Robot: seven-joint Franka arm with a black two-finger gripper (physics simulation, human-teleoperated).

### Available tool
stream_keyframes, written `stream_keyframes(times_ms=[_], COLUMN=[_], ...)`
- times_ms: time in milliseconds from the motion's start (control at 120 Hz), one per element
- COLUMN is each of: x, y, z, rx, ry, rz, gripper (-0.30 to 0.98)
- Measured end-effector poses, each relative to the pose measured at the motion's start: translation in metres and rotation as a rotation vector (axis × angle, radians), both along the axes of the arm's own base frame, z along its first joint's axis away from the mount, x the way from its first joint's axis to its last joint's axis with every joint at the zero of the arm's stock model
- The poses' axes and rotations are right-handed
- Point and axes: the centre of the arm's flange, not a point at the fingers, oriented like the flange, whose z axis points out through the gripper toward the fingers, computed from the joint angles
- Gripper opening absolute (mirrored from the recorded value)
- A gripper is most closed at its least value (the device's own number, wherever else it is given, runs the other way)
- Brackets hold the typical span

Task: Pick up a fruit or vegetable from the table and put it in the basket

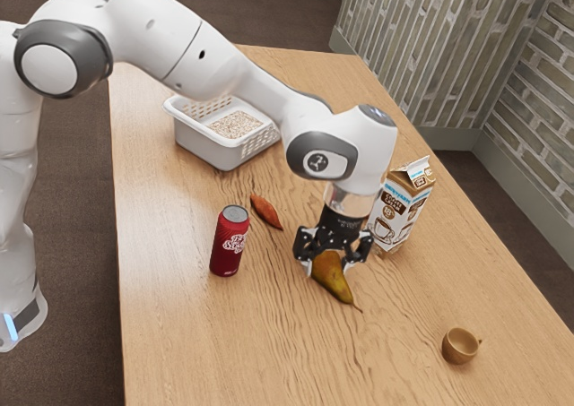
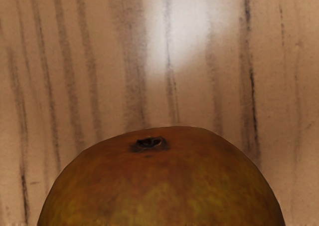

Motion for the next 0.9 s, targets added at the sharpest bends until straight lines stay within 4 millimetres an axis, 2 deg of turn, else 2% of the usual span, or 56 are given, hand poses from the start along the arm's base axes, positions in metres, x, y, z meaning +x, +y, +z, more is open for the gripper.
stream_keyframes(times_ms=[108,150,233,292,367,433,500,608,717,767,817,900], x=[-0.006,-0.011,-0.025,-0.036,-0.035,-0.023,-0.013,-0.011,-0.035,-0.048,-0.060,-0.069], y=[-0.001,0.000,0.005,0.011,0.030,0.077,0.142,0.250,0.344,0.377,0.402,0.422], z=[0.023,0.038,0.082,0.112,0.155,0.189,0.205,0.204,0.199,0.198,0.195,0.188], rx=[-0.014,-0.017,-0.022,-0.025,-0.035,-0.038,-0.029,-0.002,0.013,0.016,0.017,0.018], ry=[-0.024,-0.041,-0.086,-0.114,-0.151,-0.180,-0.180,-0.148,-0.116,-0.103,-0.088,-0.062], rz=[0.001,0.000,0.000,0.001,0.026,0.101,0.201,0.373,0.524,0.578,0.617,0.645], gripper=[0.22,0.27,0.29,0.24,0.25,0.25,0.25,0.25,0.24,0.24,0.24,0.25])
